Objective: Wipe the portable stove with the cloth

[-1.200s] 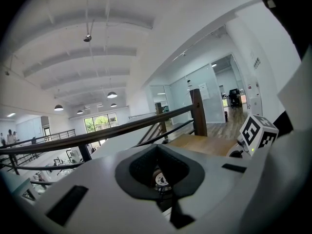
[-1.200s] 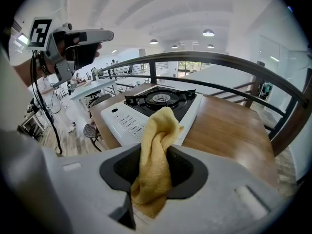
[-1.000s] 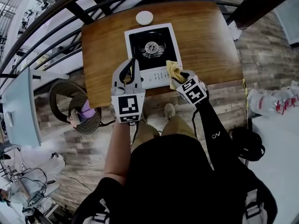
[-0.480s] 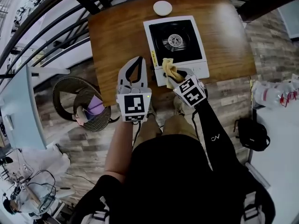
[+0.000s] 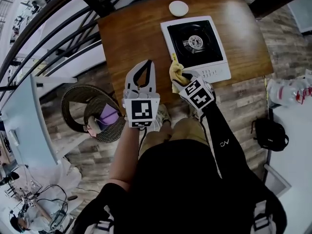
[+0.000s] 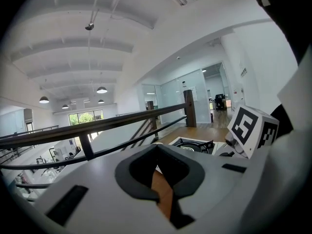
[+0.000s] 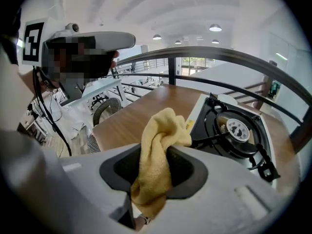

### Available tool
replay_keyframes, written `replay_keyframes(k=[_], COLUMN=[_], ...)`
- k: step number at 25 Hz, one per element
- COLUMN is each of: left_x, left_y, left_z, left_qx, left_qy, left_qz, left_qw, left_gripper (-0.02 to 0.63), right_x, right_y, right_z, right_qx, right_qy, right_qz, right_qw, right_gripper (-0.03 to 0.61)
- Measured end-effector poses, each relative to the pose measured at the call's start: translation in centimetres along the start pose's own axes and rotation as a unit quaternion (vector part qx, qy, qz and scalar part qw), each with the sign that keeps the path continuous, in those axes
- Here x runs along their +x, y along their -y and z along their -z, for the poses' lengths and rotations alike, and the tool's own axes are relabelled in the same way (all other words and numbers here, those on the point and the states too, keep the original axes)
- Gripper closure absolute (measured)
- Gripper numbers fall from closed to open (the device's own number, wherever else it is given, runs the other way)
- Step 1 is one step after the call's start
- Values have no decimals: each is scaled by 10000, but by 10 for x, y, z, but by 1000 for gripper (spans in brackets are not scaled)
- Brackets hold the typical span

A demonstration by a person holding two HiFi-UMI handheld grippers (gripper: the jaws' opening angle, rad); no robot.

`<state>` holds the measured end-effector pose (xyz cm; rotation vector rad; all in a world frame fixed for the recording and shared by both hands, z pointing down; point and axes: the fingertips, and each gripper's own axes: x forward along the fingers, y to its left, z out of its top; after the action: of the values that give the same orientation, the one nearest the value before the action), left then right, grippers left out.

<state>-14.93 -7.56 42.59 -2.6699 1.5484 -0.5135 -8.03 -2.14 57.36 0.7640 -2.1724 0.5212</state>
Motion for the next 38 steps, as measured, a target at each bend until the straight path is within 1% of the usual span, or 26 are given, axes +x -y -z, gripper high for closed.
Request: replay_keyframes(k=[3, 8, 13, 18, 23, 31, 35, 38], left_x=[-3, -7, -7, 5, 28, 90, 119, 132], left_y=[-6, -13, -21, -34, -57, -93, -103, -112], left_z=[-4, -6, -6, -5, -2, -9, -19, -27], left_qx=[1, -12, -53, -55, -108, -313, -377, -413], left_qy=[71, 169, 182, 121, 26, -165, -179, -176], left_qz=[57, 100, 83, -25, -280, -648, -835, -942], left_qw=[10000, 9998, 9998, 9999, 9995, 9973, 9956, 9945], left_gripper=[607, 607, 607, 607, 607, 607, 607, 607], right_x=[-1, 2, 7, 15, 31, 56, 62, 67], right_y=[-11, -2, 0, 17, 46, 117, 150, 167], right_z=[-9, -15, -24, -40, -65, -109, -135, -156], right_qx=[-40, 135, 93, -27, -224, -425, -531, -580], right_qy=[72, 123, 74, 70, 41, -193, -138, -71], right_qz=[-31, 338, 376, 413, 360, 189, 103, 15], right_qw=[10000, 9993, 9992, 9991, 9991, 9987, 9984, 9983], right_gripper=[451, 451, 451, 451, 451, 451, 451, 451])
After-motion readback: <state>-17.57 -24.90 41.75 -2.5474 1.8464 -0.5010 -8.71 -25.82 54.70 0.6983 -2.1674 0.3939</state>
